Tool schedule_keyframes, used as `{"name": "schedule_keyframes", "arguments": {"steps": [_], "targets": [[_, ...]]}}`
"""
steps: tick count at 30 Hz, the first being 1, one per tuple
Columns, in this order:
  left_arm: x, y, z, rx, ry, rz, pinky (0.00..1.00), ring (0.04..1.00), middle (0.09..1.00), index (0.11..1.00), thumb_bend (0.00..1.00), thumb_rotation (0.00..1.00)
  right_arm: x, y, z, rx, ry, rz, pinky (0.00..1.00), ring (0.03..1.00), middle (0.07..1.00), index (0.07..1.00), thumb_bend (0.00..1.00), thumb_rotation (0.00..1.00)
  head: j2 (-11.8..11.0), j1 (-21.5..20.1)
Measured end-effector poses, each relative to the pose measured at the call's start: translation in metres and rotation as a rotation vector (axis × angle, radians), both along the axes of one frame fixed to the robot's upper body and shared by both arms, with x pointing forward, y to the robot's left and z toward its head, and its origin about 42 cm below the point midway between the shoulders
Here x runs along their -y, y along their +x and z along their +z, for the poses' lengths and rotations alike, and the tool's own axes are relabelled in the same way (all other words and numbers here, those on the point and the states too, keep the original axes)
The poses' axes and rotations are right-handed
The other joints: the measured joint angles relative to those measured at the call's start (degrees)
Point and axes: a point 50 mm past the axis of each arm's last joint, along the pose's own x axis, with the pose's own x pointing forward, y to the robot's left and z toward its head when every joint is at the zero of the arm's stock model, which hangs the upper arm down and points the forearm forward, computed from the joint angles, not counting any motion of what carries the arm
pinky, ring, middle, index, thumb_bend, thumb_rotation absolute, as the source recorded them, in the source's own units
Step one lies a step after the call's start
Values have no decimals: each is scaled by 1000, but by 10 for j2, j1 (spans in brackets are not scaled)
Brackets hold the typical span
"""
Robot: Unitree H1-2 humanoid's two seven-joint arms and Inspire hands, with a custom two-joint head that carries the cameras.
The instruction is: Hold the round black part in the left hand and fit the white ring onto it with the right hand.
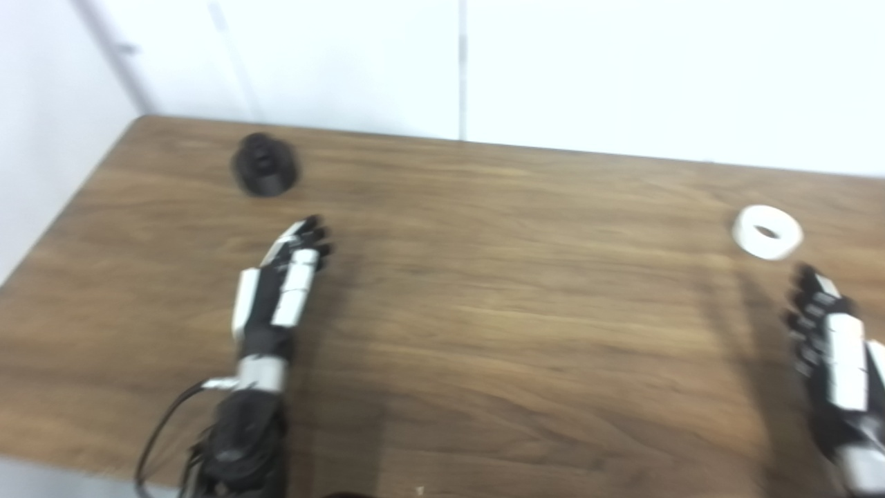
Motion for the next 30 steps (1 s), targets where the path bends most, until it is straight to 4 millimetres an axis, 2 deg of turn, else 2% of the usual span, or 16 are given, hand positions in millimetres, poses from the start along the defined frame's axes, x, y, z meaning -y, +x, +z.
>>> {"name": "schedule_keyframes", "arguments": {"steps": [3,7,8,12,15,17,21,26,30], "targets": [[6,0,0,14,-1,2,797,807,838,856,510,814,0,0,0,3,14,3,1000,1000,1000,977,498,1000,-13,17],[10,0,-1,13,3,12,811,801,817,832,525,807,0,0,1,2,14,8,1000,1000,1000,988,505,1000,-27,23],[10,-1,-2,12,5,14,814,801,815,829,529,806,-1,-1,1,1,12,10,1000,1000,1000,991,506,1000,-38,24],[11,-2,-6,-3,12,19,808,794,809,841,560,803,-2,-2,1,-5,8,16,1000,1000,1000,990,524,1000,-51,27],[13,-3,-7,-6,11,21,794,780,798,844,540,807,-4,-3,3,-1,-15,15,951,981,973,959,468,1000,-69,32],[14,-3,-7,-5,11,19,817,783,797,848,534,821,-5,-3,5,2,-38,12,911,963,962,946,444,1000,-69,32],[15,-3,-10,2,36,17,853,808,820,866,549,852,-5,-5,4,-3,-66,10,902,944,946,927,479,1000,-76,28],[15,-3,-11,3,40,18,851,815,826,864,573,833,-5,-5,3,-6,-82,7,870,931,936,916,467,1000,-77,26],[14,-3,-11,3,37,18,863,821,824,862,618,814,-6,-5,4,9,-64,10,871,929,934,915,515,1000,-78,27]]}}
